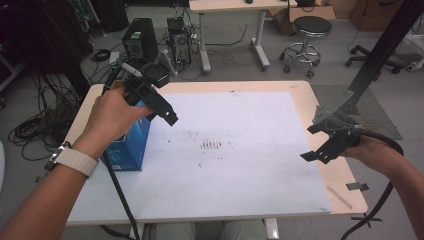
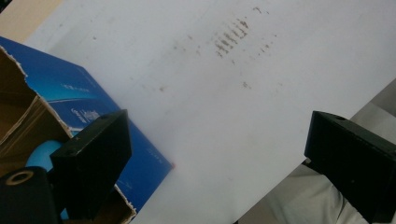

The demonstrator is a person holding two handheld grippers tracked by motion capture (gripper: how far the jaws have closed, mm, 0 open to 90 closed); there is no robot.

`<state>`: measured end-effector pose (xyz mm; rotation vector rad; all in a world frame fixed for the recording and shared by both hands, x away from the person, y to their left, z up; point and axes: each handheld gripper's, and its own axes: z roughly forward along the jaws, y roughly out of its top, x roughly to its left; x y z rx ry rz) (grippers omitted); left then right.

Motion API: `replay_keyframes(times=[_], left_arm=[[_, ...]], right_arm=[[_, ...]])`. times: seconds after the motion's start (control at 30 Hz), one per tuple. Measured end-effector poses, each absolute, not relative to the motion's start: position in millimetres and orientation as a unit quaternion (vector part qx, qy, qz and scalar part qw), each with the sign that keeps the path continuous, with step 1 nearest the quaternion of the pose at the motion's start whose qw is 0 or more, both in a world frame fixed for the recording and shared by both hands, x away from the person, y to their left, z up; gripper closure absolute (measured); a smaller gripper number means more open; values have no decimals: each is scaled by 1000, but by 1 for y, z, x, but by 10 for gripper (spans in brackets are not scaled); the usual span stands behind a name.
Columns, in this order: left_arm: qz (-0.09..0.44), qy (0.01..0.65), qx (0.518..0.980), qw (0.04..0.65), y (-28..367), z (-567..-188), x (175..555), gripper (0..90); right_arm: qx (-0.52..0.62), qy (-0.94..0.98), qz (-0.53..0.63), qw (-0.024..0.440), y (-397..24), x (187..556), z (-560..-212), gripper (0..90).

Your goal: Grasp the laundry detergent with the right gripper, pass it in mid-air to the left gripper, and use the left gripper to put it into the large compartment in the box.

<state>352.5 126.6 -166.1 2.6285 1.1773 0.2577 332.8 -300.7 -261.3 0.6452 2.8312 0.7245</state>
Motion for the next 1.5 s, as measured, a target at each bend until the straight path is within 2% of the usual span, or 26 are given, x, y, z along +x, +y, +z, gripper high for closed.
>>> replay_keyframes(times=[1.5], left_arm=[[58, 221, 967, 108, 78, -188, 335, 80]], right_arm=[[212, 946, 237, 67, -293, 338, -264, 76]])
